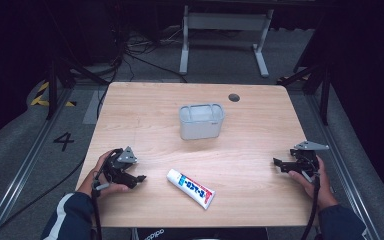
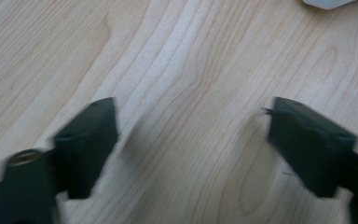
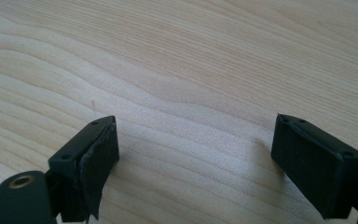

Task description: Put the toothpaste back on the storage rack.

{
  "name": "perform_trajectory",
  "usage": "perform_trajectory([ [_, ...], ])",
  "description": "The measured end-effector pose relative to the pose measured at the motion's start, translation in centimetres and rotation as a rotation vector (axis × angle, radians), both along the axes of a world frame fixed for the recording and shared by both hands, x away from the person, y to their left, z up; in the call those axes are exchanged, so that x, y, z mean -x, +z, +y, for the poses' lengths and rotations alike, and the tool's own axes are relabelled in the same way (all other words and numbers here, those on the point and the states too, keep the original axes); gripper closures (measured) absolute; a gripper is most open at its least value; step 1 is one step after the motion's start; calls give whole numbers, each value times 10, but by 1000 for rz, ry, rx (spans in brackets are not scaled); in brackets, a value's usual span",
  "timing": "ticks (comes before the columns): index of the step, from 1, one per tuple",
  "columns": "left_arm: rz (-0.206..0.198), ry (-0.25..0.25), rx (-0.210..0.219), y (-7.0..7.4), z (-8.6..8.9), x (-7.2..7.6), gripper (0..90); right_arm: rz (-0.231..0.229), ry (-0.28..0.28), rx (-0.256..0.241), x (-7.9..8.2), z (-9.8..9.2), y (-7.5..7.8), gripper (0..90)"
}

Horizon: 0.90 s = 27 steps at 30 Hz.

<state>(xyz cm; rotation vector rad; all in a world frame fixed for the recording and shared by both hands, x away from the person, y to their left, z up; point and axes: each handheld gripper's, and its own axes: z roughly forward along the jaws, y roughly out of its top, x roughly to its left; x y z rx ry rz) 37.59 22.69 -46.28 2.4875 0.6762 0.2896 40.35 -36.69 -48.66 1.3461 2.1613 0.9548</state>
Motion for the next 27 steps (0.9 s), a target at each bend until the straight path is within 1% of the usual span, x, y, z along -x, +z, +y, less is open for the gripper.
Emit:
perform_trajectory([
  [1, -2, -17, -3, 1, -3, 0, 163, 0, 0, 0, 0, 0, 0, 154],
  [2, -1, -38, -9, 4, -6, 1, 230, 0, 0, 0, 0, 0, 0, 154],
  [3, -7, -48, -10, 5, -7, 1, 212, -1, 0, 0, 0, 0, 0, 154],
  [4, -18, -54, -27, 7, -9, 1, 183, -1, 1, 0, 0, 0, 0, 154],
  [5, -27, -63, -40, 9, -11, 1, 172, -1, 1, 1, 0, 0, 0, 154],
  [6, -21, -83, -37, 13, -12, 1, 185, -1, 1, 1, 0, 0, 0, 154],
  [7, -26, -91, -42, 15, -13, 1, 203, -1, 1, 1, 0, 0, 0, 154],
  [10, -32, -125, -57, 22, -18, 1, 195, -1, 1, 1, 0, 0, 0, 154],
  [11, -26, -133, -62, 24, -20, 2, 198, -1, 1, 1, 0, 0, 0, 154],
  [13, -28, -171, -76, 28, -26, 2, 205, -1, 0, 1, 1, 0, 0, 154],
  [14, -20, -176, -80, 30, -28, 2, 207, -1, 0, 0, 1, 0, 0, 154],
  [19, -16, -250, -118, 40, -48, 2, 207, -1, 0, 0, 1, 0, 0, 154],
  [20, -13, -254, -123, 41, -51, 2, 207, -1, 0, 1, 1, 0, 0, 154],
  [21, -15, -272, -129, 44, -56, 2, 207, -1, 0, 1, 1, 0, 0, 154],
  [25, -19, -333, -138, 51, -74, 2, 212, -1, 0, 0, 1, 0, 0, 154],
  [27, -11, -353, -148, 52, -84, 3, 214, -1, 1, 1, 1, 0, 0, 154],
])
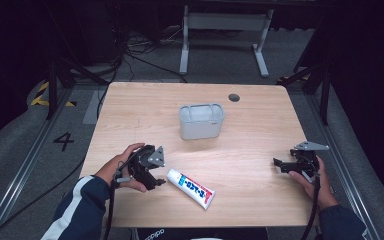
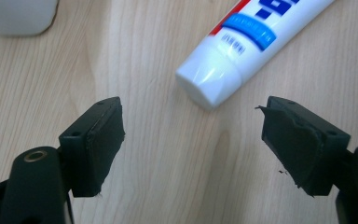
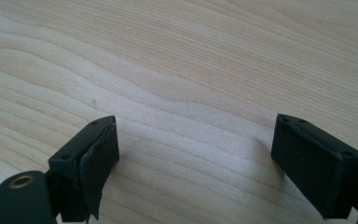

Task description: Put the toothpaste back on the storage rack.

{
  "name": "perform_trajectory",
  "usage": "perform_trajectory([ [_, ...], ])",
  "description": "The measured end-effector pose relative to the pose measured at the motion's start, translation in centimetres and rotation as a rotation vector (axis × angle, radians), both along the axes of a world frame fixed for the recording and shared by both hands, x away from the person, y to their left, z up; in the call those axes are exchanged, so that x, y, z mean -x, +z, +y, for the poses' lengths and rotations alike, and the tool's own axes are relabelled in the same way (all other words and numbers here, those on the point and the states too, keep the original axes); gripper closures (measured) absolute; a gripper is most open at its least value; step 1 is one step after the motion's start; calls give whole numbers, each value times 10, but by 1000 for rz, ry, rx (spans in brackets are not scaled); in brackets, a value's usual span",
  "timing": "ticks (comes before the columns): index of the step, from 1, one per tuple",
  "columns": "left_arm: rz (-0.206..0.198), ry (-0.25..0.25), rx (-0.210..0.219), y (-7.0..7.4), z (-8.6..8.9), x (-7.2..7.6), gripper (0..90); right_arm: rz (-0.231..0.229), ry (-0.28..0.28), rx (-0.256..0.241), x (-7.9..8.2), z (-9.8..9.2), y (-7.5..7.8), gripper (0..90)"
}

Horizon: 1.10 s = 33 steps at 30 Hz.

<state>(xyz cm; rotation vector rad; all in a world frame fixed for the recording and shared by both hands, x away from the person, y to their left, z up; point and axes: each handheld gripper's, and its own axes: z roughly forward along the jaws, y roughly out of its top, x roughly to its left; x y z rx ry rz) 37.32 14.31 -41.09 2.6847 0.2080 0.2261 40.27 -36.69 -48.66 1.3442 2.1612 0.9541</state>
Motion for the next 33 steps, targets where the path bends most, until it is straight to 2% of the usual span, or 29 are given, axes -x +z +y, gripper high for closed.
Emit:
perform_trajectory([
  [7, 15, -102, -57, 0, -33, -1, 216, 0, 1, 0, 0, 0, 0, 154],
  [12, 44, -161, -86, -4, -52, -1, 236, 0, 1, 0, 0, 0, 0, 154],
  [20, 81, -230, -117, -12, -74, -1, 244, 0, 3, 0, 0, 0, 0, 154],
  [23, 94, -264, -141, -15, -83, 0, 246, 1, 3, 0, 0, 0, 0, 154],
  [26, 99, -273, -143, -17, -88, 1, 254, 1, 3, 0, 0, 0, 0, 154],
  [28, 120, -302, -164, -19, -94, 1, 261, 0, 2, 0, 0, 0, 0, 154],
  [29, 130, -294, -175, -21, -96, 2, 270, 1, 3, 0, 0, 0, 0, 154],
  [33, 145, -318, -199, -25, -103, 2, 308, 0, 2, 0, 0, 0, 0, 154],
])
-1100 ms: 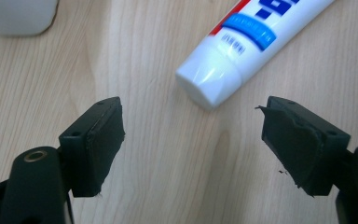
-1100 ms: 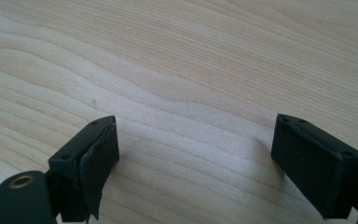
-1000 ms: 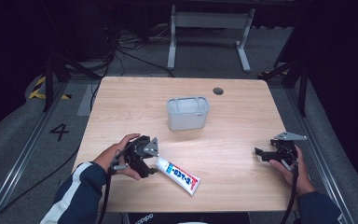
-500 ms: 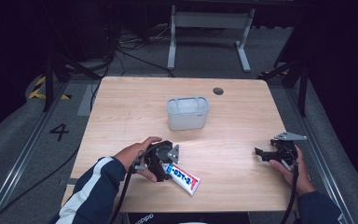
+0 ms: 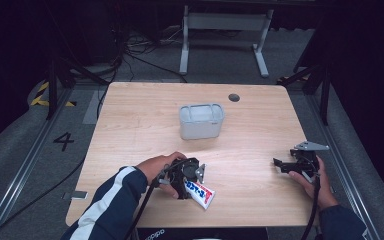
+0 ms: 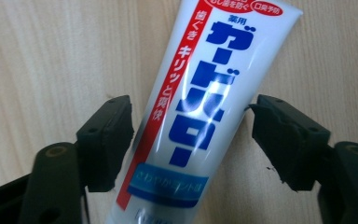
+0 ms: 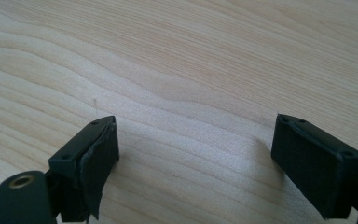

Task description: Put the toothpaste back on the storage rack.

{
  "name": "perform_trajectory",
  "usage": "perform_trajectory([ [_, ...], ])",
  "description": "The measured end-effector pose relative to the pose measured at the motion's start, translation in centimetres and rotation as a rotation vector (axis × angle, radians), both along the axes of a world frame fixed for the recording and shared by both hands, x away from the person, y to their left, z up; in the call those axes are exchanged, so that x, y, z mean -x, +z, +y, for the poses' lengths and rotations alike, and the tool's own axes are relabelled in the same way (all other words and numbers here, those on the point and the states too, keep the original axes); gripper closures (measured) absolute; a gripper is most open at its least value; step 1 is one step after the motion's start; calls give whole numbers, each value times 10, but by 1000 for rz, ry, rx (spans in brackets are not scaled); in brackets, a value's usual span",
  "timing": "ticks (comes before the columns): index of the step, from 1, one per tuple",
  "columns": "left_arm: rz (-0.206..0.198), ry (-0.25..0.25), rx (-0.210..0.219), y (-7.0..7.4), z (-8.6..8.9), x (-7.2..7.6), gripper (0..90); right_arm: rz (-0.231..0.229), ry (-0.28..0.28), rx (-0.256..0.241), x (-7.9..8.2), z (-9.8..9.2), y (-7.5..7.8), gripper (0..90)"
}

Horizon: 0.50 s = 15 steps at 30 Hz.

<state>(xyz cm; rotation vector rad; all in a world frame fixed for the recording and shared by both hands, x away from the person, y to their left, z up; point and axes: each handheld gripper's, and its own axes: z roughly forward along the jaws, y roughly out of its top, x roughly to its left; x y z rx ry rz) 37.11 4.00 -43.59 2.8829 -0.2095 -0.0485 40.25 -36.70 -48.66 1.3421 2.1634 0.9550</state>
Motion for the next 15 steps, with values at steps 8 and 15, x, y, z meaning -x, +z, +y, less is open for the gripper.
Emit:
perform_trajectory([
  [8, -4, -48, -54, -8, -11, 0, 334, 0, 1, 0, 0, 0, 0, 154],
  [15, 8, -49, -31, -8, -12, 0, 360, 0, 1, 0, 0, 0, 0, 154],
])
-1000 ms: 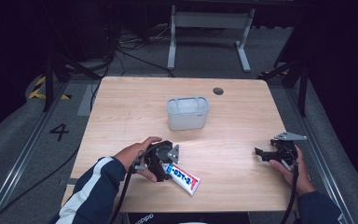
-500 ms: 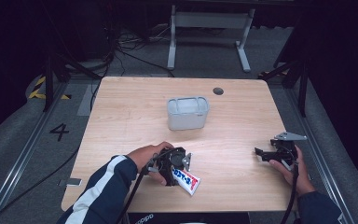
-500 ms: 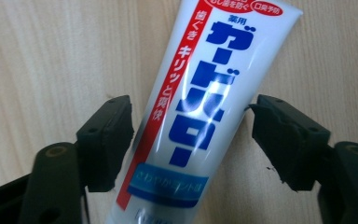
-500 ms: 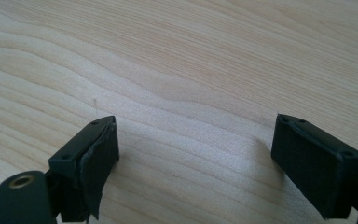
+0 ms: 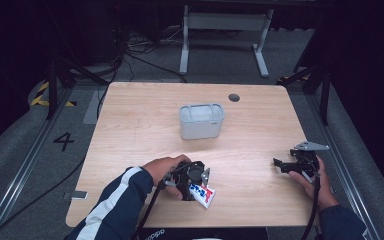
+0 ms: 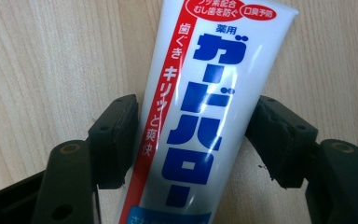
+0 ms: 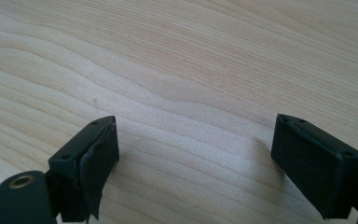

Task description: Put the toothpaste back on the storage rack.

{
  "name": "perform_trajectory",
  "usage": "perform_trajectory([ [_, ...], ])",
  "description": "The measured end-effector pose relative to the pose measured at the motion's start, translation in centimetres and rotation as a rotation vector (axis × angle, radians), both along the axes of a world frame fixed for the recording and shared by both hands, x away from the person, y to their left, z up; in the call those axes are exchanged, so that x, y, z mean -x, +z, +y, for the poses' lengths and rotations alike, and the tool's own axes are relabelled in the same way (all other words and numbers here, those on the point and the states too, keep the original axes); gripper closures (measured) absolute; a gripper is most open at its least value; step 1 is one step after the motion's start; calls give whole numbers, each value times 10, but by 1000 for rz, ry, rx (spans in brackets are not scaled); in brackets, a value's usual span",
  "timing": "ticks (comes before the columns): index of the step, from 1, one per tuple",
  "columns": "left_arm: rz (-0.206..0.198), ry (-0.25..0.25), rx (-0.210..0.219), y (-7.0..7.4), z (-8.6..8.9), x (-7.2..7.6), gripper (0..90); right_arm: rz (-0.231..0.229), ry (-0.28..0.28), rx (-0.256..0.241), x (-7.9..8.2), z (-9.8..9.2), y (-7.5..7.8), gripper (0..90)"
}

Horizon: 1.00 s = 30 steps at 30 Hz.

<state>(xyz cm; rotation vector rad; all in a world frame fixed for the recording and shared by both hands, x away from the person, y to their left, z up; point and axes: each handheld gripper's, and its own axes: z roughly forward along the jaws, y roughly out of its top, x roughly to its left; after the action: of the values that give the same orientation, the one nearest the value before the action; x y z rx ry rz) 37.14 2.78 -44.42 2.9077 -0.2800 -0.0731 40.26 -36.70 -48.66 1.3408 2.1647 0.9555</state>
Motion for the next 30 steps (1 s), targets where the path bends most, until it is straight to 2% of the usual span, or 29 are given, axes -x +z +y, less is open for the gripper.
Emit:
perform_trajectory([
  [1, 7, 20, 14, -1, 1, 1, 375, 0, 1, 0, 0, 0, 0, 154],
  [2, 2, 8, 11, 0, 1, 0, 394, 0, 2, 0, 0, 0, 0, 154],
  [7, 10, 31, 50, 0, 5, 0, 453, 0, 2, 0, 0, 0, 0, 154],
  [14, -30, 76, 100, 3, 13, 0, 557, 1, 7, 2, 0, 0, 0, 154],
  [15, -22, 80, 103, 3, 14, 0, 566, 1, 6, 2, 0, 0, 0, 154],
  [17, -34, 103, 126, 4, 16, 0, 585, 1, 7, 2, 0, 0, 0, 154],
  [20, -38, 120, 153, 6, 19, -1, 601, 1, 7, 2, 0, 0, 0, 154],
  [25, -79, 138, 177, 11, 22, -1, 616, 1, 7, 1, 0, 0, 0, 154],
  [28, -70, 162, 226, 15, 26, 0, 621, 1, 7, 2, 0, 0, 0, 154],
  [30, -89, 175, 253, 18, 27, -1, 625, 1, 7, 1, 0, 0, 0, 154],
])
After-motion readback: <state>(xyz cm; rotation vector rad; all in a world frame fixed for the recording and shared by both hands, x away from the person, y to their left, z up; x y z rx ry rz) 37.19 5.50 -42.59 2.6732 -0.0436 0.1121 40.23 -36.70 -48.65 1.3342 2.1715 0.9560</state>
